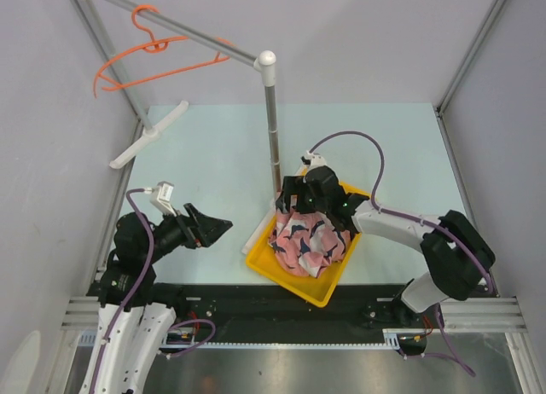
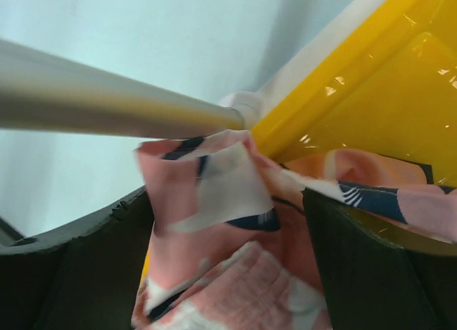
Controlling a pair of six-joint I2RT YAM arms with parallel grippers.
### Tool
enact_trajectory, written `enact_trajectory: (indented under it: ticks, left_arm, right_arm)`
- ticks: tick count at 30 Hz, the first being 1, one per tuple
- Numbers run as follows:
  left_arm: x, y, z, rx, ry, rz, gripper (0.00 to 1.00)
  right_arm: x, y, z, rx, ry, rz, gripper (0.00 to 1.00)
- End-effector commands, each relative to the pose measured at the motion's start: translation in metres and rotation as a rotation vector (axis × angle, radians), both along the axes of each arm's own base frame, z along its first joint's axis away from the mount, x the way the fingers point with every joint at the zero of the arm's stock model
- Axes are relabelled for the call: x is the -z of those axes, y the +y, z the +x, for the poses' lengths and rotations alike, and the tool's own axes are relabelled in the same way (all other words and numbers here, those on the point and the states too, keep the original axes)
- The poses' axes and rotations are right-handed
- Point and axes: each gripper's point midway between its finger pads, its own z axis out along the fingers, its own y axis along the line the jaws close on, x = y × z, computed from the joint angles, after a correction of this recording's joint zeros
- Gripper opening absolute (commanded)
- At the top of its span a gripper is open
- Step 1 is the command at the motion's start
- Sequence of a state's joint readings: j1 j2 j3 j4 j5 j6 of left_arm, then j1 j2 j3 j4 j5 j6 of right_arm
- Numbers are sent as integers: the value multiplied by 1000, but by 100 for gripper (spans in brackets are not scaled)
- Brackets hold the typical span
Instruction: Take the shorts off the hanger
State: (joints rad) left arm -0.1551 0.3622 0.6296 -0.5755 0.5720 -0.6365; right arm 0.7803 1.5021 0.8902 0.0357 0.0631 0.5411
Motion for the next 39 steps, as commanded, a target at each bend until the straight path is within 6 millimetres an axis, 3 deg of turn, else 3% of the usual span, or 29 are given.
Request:
enact_trajectory:
  ticks: [1,2,3,5,6,9,13,16,19,22,25,26,31,32,35,38,39]
  left_arm:
    - [-9,-6,1,34,-26,-30,97]
    - [-8,-7,1,41,-24,-34,97]
    - [-8,-9,0,54,-22,-38,97]
    - [-4,-11,1,66,-13,-42,96]
    - [-4,-14,-2,92,-9,-51,96]
    - [0,-19,-2,124,2,-63,96]
    - [6,-26,1,154,17,-69,96]
    - [7,-36,4,178,22,-89,95]
    - [8,-50,0,226,31,-86,95]
    - [11,-61,-4,253,46,-56,95]
    - [12,-61,-5,239,30,-46,95]
    - [10,-61,-5,236,23,-50,95]
    - [12,-68,-10,266,31,-73,95]
    - [12,-70,-10,274,32,-72,95]
    - [12,-80,-17,316,35,-57,95]
    - [12,-88,-21,331,34,-43,96]
    - [12,-89,-22,335,33,-40,96]
  right_arm:
    - [4,6,23,8,-40,7,81]
    - [7,6,22,0,-28,5,74]
    - [9,2,23,12,-18,3,54]
    - [14,-9,21,46,16,-28,25]
    - [8,-16,21,71,16,-26,19]
    - [14,-38,7,108,65,-84,12]
    - [38,-60,-12,135,139,-130,7]
    - [61,-70,-22,145,183,-119,7]
    - [76,-68,-28,120,225,-97,8]
    - [76,-59,-30,84,236,-68,11]
    - [58,-54,-29,71,211,-19,18]
    - [45,-54,-28,73,191,7,26]
    - [20,-66,-39,83,201,13,47]
    - [16,-69,-41,89,202,14,61]
    - [-1,-78,-50,101,201,35,83]
    - [-18,-87,-61,115,199,64,100]
    - [-19,-92,-67,122,210,59,100]
